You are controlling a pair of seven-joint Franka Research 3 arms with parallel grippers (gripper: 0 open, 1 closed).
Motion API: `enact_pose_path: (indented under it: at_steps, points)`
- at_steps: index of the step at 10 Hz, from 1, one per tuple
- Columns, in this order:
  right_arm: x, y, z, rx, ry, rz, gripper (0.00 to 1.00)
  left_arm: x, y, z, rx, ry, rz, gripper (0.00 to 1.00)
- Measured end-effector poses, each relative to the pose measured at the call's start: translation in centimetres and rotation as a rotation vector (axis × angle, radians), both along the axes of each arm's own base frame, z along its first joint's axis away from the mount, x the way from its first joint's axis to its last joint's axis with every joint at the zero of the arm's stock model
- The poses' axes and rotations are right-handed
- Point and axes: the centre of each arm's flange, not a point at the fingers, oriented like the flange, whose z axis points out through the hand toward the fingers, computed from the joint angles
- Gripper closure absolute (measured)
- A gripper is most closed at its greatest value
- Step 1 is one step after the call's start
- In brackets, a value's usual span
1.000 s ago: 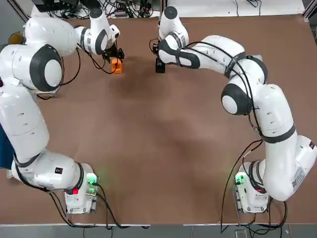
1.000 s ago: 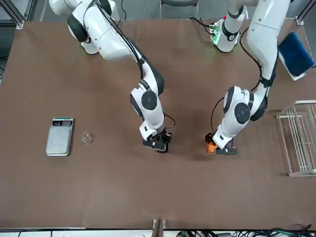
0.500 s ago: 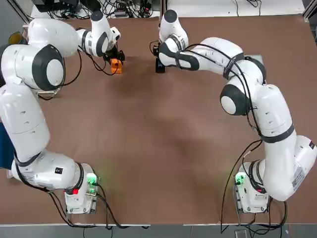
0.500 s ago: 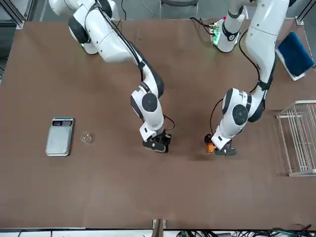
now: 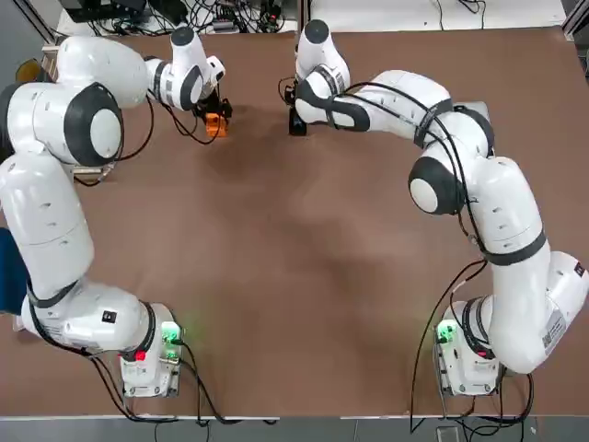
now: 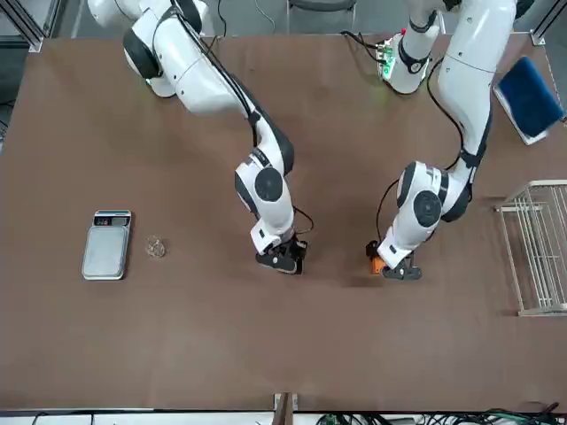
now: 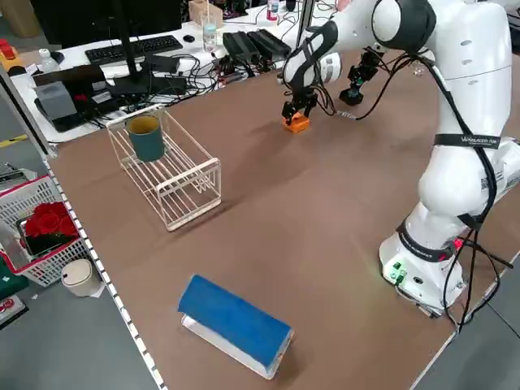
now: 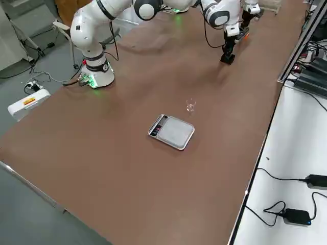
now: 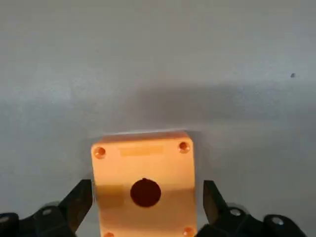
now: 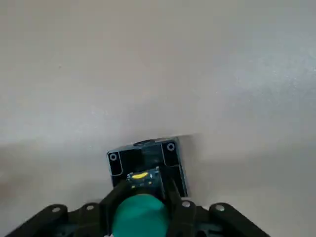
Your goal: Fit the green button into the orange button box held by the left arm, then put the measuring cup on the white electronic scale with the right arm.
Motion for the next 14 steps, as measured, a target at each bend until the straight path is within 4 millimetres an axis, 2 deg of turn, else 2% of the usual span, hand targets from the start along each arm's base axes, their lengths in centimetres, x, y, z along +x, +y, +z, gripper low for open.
enact_pose_path:
  at_steps: [2,5,6,11,13,14]
  points:
    - [0.0,0.0,0.0,0.003,0.000,-0.009,0.62,0.0,0.0,0.0,0.000,0.000,0.011,0.04]
    - [-0.1,0.2,0.0,0.007,-0.003,-0.013,0.60,0.0,-0.1,-0.1,0.004,0.000,0.016,0.18]
    - [-0.1,0.2,0.0,0.008,-0.004,-0.012,0.60,-0.1,-0.2,-0.1,0.010,-0.003,0.007,0.20]
    - [-0.1,0.4,-0.7,0.019,-0.014,-0.014,0.57,0.2,0.1,0.1,0.012,-0.009,0.010,0.20]
    - [-0.1,0.4,-0.9,0.021,-0.015,-0.015,0.53,1.3,0.5,1.6,0.019,-0.009,0.020,0.20]
    - [-0.1,0.4,-0.9,0.021,-0.015,-0.015,0.52,2.0,0.3,3.1,0.028,0.001,0.021,0.20]
